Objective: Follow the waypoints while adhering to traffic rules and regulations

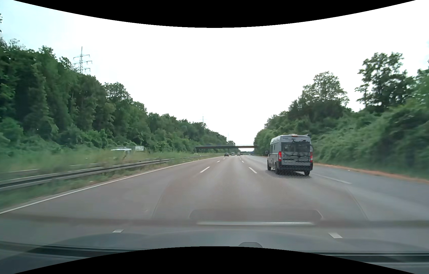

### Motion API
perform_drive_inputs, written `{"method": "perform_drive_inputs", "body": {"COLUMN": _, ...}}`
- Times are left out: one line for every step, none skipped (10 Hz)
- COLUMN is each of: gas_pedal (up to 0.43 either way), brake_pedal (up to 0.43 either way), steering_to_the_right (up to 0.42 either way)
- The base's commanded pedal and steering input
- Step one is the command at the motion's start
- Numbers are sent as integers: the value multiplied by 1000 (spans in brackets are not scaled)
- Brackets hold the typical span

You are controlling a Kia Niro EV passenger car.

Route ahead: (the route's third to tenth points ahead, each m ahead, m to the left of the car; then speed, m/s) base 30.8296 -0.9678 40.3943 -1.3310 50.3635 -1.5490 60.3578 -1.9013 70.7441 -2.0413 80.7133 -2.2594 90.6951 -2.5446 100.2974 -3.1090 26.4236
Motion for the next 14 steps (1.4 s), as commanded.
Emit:
{"method": "perform_drive_inputs", "body": {"gas_pedal": 331, "brake_pedal": 0, "steering_to_the_right": 2}}
{"method": "perform_drive_inputs", "body": {"gas_pedal": 331, "brake_pedal": 0, "steering_to_the_right": 2}}
{"method": "perform_drive_inputs", "body": {"gas_pedal": 331, "brake_pedal": 0, "steering_to_the_right": 1}}
{"method": "perform_drive_inputs", "body": {"gas_pedal": 331, "brake_pedal": 0, "steering_to_the_right": 1}}
{"method": "perform_drive_inputs", "body": {"gas_pedal": 331, "brake_pedal": 0, "steering_to_the_right": 0}}
{"method": "perform_drive_inputs", "body": {"gas_pedal": 331, "brake_pedal": 0, "steering_to_the_right": 0}}
{"method": "perform_drive_inputs", "body": {"gas_pedal": 331, "brake_pedal": 0, "steering_to_the_right": -2}}
{"method": "perform_drive_inputs", "body": {"gas_pedal": 331, "brake_pedal": 0, "steering_to_the_right": -2}}
{"method": "perform_drive_inputs", "body": {"gas_pedal": 331, "brake_pedal": 0, "steering_to_the_right": -1}}
{"method": "perform_drive_inputs", "body": {"gas_pedal": 331, "brake_pedal": 0, "steering_to_the_right": -1}}
{"method": "perform_drive_inputs", "body": {"gas_pedal": 331, "brake_pedal": 0, "steering_to_the_right": -1}}
{"method": "perform_drive_inputs", "body": {"gas_pedal": 331, "brake_pedal": 0, "steering_to_the_right": -1}}
{"method": "perform_drive_inputs", "body": {"gas_pedal": 331, "brake_pedal": 0, "steering_to_the_right": -1}}
{"method": "perform_drive_inputs", "body": {"gas_pedal": 331, "brake_pedal": 0, "steering_to_the_right": -1}}
